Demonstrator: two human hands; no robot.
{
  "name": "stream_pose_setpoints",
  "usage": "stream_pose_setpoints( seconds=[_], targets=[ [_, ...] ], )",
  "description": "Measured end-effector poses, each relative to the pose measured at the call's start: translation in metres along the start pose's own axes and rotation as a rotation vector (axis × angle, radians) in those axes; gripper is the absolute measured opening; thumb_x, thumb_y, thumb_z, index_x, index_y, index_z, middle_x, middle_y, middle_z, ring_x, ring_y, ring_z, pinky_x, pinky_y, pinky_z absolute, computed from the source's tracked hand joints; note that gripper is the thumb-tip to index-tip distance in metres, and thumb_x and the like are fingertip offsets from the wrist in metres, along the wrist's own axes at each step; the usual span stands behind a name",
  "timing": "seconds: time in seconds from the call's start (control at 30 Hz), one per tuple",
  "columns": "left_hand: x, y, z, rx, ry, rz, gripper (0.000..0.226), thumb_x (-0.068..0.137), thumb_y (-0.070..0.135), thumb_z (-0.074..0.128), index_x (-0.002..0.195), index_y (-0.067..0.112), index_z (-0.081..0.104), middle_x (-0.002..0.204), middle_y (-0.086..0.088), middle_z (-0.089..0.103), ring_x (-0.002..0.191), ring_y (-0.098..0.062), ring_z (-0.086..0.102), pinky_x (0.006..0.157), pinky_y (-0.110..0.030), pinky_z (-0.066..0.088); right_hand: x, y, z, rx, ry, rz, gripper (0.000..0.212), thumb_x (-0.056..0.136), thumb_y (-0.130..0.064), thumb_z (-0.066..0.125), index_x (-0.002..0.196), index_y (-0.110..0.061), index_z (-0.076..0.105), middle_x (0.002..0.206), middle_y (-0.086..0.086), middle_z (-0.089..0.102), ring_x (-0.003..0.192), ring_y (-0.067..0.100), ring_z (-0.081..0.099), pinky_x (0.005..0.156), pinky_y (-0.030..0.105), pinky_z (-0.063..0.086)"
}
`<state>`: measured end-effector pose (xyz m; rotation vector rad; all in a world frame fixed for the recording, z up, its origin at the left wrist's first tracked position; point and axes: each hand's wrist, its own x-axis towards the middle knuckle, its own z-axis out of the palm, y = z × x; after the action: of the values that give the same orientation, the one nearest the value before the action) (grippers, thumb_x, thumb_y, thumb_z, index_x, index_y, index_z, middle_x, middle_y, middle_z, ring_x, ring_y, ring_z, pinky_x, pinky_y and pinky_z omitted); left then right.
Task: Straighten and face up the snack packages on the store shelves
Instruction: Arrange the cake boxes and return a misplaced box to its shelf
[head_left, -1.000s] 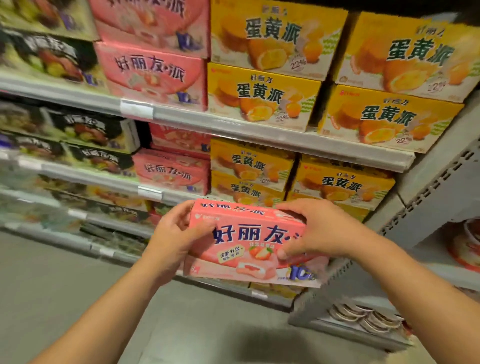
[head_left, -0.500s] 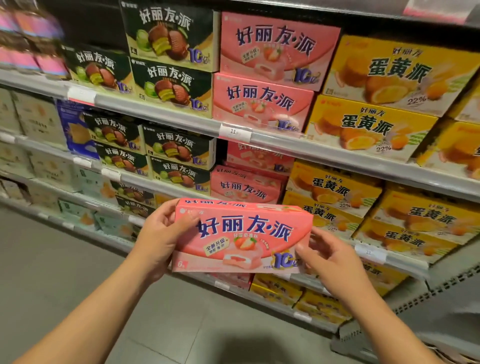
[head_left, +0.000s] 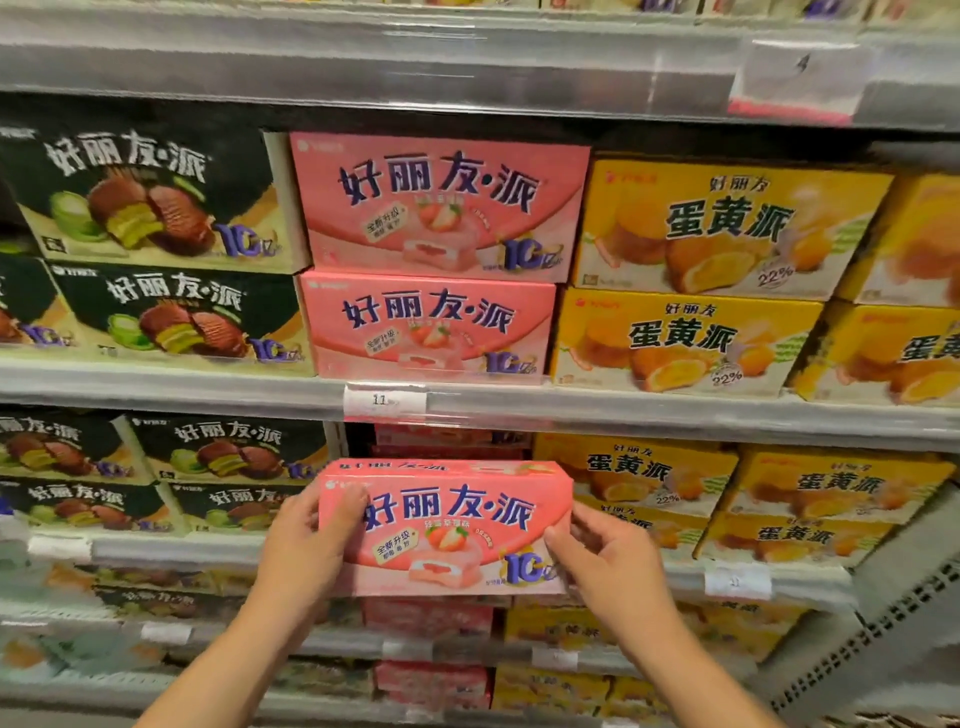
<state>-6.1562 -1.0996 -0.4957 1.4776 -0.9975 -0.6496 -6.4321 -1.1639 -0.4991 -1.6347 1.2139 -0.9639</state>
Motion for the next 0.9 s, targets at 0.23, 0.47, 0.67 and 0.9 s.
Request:
stream_pose_setpoints(
  seconds=[0.23, 0.47, 0.67, 0.9],
  targets=[
    [0.054, -0.007, 0.0, 0.181, 0.045, 0.084, 0.025, 0.081, 0.052, 0.067, 0.104, 0.048, 0.057, 0.092, 0.019, 0.067, 0.087, -0.002, 0.063, 0.065, -0.026, 0.043, 0.027, -0.01, 0.026, -0.09, 0.123, 0.023, 0.025, 0.089, -0.032, 0.064, 0.089, -0.058, 0.068, 0.077, -0.002, 0.073, 0.067, 0.013, 0.06, 0.073, 0.045, 0.055],
    [0.077, -0.024, -0.01, 0.361, -0.103, 0.136, 0.06, 0.082, 0.025, 0.076, 0.128, 0.025, 0.038, 0.107, 0.001, 0.061, 0.094, -0.021, 0.06, 0.074, -0.036, 0.046, 0.049, -0.009, 0.047, -0.061, 0.262, 0.061, 0.026, 0.089, -0.026, 0.068, 0.107, -0.044, 0.069, 0.068, -0.007, 0.07, 0.056, 0.003, 0.051, 0.058, 0.02, 0.043],
    [0.079, -0.025, 0.005, 0.454, -0.103, 0.125, 0.046, 0.084, 0.015, 0.072, 0.121, 0.013, 0.045, 0.097, -0.008, 0.06, 0.087, -0.03, 0.058, 0.073, -0.042, 0.048, 0.056, -0.004, 0.05, -0.2, 0.306, 0.047, 0.013, 0.086, -0.017, 0.071, 0.094, -0.027, 0.075, 0.084, -0.006, 0.065, 0.081, 0.011, 0.061, 0.065, 0.008, 0.039],
    [0.082, -0.028, 0.015, 0.659, -0.014, 0.241, 0.037, 0.079, 0.004, 0.077, 0.102, -0.002, 0.049, 0.08, -0.012, 0.051, 0.078, -0.032, 0.049, 0.066, -0.04, 0.04, 0.067, 0.01, 0.052, -0.238, 0.303, 0.107, 0.03, 0.09, -0.022, 0.068, 0.119, -0.015, 0.069, 0.095, -0.007, 0.064, 0.084, 0.001, 0.056, 0.068, 0.002, 0.038]
  ],
)
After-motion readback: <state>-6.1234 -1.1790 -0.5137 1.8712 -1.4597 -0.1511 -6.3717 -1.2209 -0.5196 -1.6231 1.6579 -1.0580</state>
